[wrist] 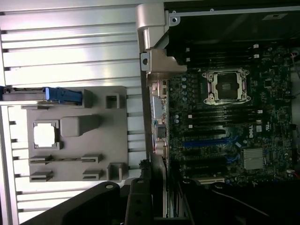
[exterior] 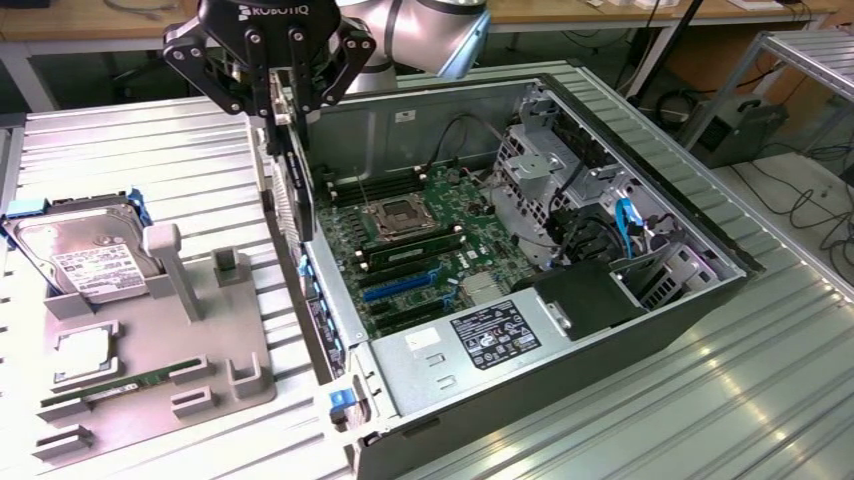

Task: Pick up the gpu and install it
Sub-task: 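Pick up the gpu and move the gpu toward the slot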

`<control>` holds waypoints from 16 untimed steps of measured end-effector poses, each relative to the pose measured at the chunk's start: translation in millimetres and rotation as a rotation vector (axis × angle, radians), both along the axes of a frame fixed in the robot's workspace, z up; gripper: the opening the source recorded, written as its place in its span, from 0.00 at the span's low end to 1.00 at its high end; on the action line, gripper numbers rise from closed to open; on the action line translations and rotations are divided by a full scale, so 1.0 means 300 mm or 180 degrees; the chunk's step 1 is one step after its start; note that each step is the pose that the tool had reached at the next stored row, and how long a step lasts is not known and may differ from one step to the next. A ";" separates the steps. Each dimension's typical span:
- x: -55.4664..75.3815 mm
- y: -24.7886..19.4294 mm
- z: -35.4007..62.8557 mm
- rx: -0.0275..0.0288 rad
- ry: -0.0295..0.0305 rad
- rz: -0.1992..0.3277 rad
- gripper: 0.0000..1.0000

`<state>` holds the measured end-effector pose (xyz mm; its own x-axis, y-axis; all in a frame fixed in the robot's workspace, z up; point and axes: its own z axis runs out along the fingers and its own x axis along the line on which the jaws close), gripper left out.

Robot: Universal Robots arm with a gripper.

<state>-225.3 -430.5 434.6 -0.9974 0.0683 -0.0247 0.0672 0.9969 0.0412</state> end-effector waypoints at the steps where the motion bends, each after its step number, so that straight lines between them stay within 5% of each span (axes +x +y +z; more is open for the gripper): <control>1: 0.001 0.000 0.000 0.0000 0.0000 0.0000 0.26; 16: 0.014 0.000 -0.002 0.0000 0.0000 0.0000 0.26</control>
<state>-221.1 -430.5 434.0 -0.9974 0.0682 -0.0247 0.0672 0.9969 0.0412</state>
